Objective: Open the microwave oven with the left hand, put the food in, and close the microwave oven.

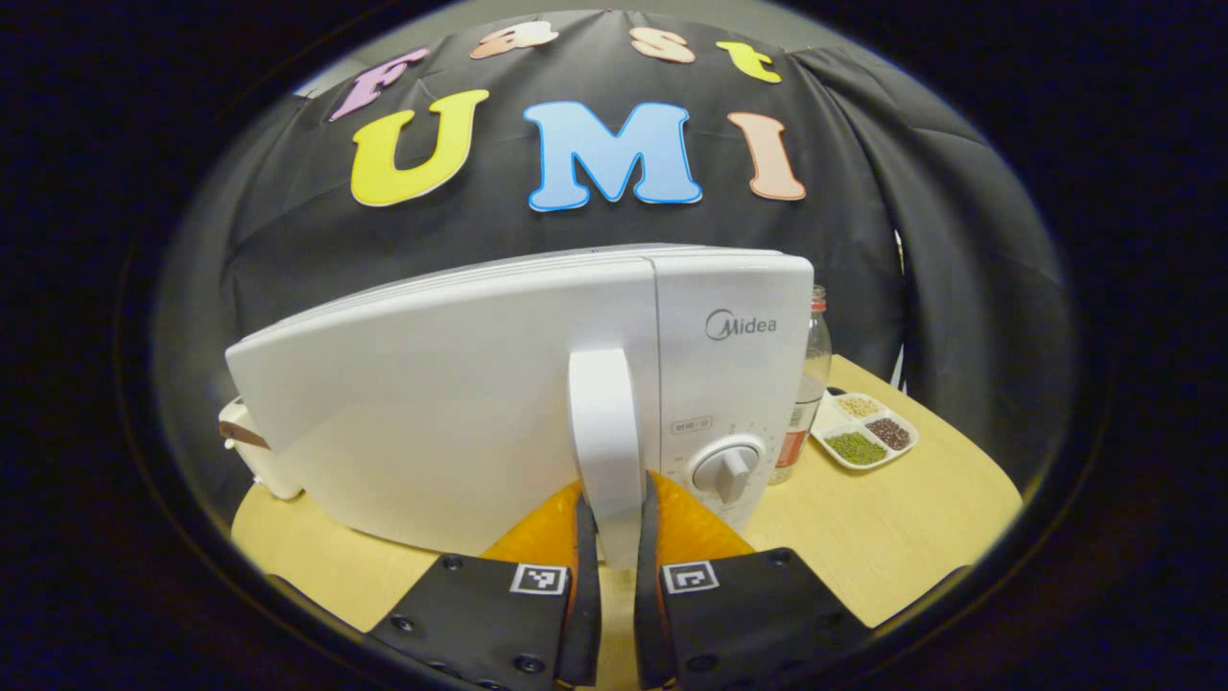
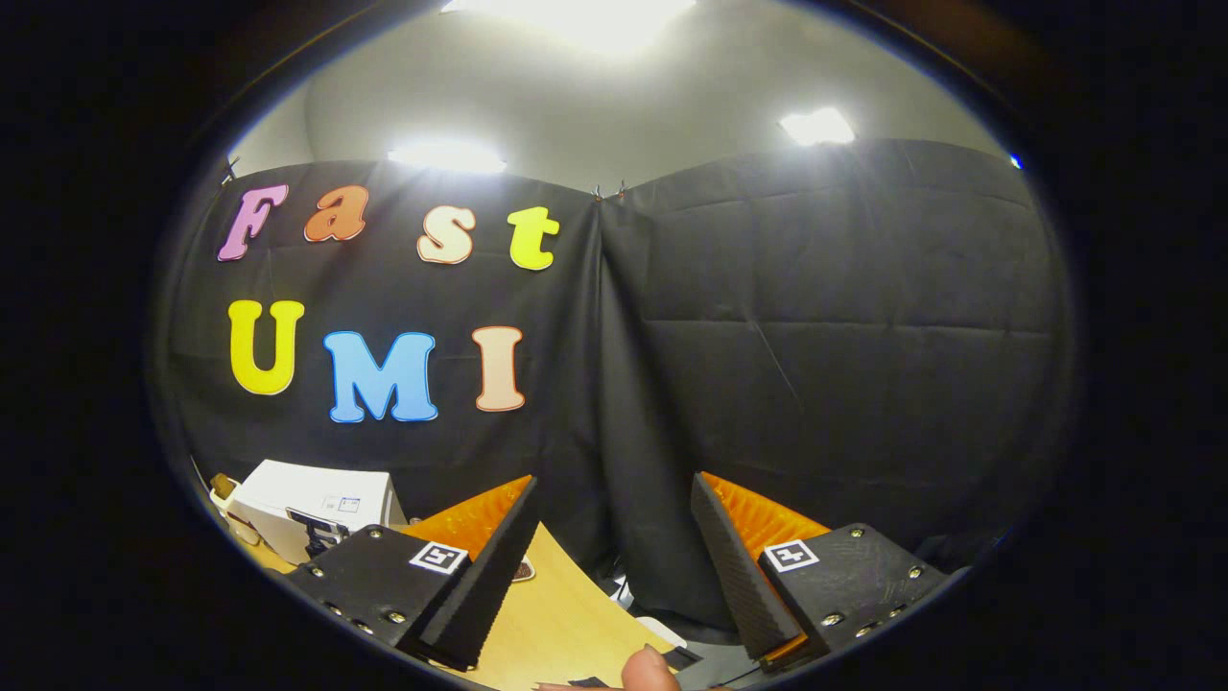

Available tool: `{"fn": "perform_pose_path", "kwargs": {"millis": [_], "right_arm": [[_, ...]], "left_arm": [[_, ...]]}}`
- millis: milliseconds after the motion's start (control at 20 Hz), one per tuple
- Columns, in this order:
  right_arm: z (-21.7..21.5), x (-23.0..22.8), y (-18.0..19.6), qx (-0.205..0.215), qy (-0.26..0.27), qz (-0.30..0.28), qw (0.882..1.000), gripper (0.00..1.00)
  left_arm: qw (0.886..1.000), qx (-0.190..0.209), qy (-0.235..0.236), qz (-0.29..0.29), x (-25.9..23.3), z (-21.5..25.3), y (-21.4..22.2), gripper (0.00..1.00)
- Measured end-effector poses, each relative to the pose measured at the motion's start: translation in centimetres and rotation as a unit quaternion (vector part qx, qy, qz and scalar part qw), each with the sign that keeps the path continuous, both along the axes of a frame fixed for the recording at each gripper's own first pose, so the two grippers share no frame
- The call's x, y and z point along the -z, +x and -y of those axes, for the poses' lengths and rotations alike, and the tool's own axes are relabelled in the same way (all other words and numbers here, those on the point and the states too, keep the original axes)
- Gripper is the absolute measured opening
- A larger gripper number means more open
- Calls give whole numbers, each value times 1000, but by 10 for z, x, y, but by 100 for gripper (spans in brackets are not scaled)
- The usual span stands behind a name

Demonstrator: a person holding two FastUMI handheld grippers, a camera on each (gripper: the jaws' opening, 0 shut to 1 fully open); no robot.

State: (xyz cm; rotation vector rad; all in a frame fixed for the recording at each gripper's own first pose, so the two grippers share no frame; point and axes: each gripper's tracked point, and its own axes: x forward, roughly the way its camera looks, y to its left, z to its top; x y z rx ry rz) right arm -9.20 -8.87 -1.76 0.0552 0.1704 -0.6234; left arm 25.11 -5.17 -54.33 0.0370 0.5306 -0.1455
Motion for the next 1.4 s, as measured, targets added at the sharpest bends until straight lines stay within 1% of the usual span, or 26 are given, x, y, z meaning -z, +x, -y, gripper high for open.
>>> {"fn": "perform_pose_path", "kwargs": {"millis": [150,300,600,750,850,1000,1100,1250,1300,1350,1400], "right_arm": [[4,-1,-11,9,5,3,1000,97],[4,2,-20,15,6,2,1000,96],[4,8,-37,27,19,0,999,96],[2,7,-41,34,3,-6,999,96],[-2,6,-42,30,-6,-10,999,96],[-9,8,-43,19,-5,-12,1000,96],[-11,7,-45,8,-8,-15,1000,96],[-8,3,-54,-7,-23,-20,1000,96],[-3,8,-62,-6,-22,-33,999,96],[0,10,-69,-10,-22,-34,999,96],[3,8,-73,-7,-24,-30,999,96]], "left_arm": [[1000,5,8,1,0,0,0,23],[1000,3,10,1,0,0,0,23],[1000,14,10,0,1,1,-1,23],[1000,14,13,3,1,0,-2,23],[1000,19,11,3,2,1,-1,23],[999,29,16,6,1,1,-1,23],[1000,24,13,7,0,0,-2,23],[1000,6,12,3,0,-1,-6,23],[1000,-8,7,-9,1,-3,-16,23],[1000,-23,3,-4,-2,-6,-32,23],[999,-27,13,15,-4,-10,-44,23]]}}
